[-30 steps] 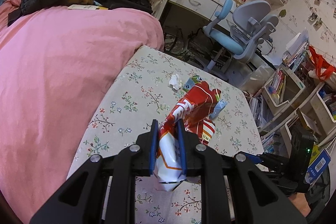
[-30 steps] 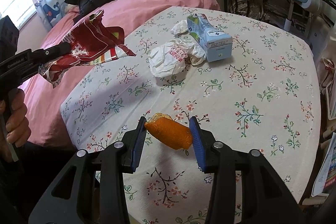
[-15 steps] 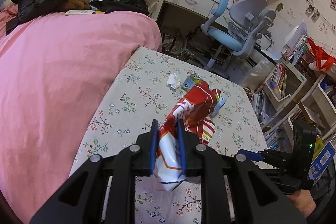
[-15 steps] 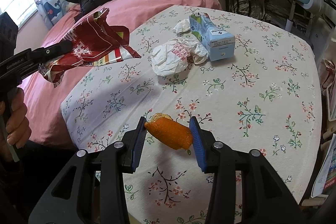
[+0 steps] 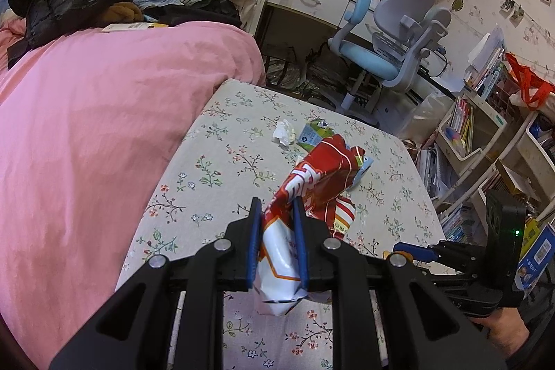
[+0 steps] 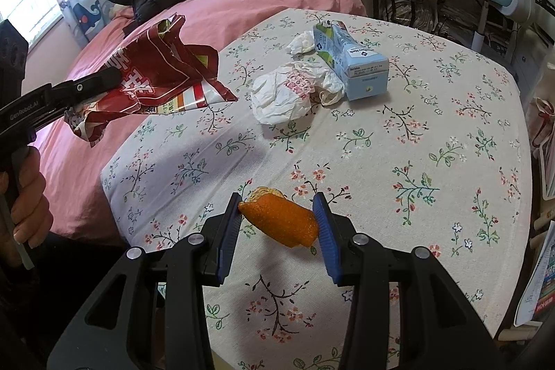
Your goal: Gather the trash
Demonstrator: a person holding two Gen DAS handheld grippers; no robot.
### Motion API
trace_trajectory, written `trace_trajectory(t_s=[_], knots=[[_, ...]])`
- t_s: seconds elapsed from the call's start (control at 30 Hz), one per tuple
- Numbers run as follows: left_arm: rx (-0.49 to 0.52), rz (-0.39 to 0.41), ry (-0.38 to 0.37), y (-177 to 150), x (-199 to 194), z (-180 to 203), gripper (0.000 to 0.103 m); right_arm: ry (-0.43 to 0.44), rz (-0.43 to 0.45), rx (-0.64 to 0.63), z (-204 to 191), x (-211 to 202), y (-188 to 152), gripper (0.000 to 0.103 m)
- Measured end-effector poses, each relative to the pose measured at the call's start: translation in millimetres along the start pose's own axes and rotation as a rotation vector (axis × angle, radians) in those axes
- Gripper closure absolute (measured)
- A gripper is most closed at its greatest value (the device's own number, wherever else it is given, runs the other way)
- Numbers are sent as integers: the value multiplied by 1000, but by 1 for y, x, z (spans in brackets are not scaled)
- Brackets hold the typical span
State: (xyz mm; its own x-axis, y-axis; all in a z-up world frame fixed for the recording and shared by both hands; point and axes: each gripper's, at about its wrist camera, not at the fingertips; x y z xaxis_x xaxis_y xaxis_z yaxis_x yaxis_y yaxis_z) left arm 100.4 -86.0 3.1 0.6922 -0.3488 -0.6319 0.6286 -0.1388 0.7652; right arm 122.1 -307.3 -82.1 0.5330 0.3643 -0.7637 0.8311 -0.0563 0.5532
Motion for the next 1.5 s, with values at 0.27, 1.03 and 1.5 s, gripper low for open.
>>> trace_trajectory(t_s=[0.27, 1.03, 1.5], knots=[[12, -1, 4, 0, 1, 2, 84, 1, 0, 0, 0, 0, 0, 63], [23, -4, 3, 0, 1, 5, 84, 9, 4, 8, -2, -2, -4, 63], [32, -10, -11, -8, -4, 7, 84, 87, -68, -22, -38, -16, -64, 63]])
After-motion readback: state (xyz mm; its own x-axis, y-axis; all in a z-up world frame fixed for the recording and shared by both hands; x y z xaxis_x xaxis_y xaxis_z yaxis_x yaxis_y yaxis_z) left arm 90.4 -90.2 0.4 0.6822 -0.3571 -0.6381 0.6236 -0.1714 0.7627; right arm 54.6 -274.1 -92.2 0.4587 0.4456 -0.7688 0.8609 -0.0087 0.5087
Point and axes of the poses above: each gripper's, at about its wrist camera, not at the fingertips, and x roughly the way its jaws point, z to its right, y to its top, and after that the axes turned 14 degrees about x, right-handed
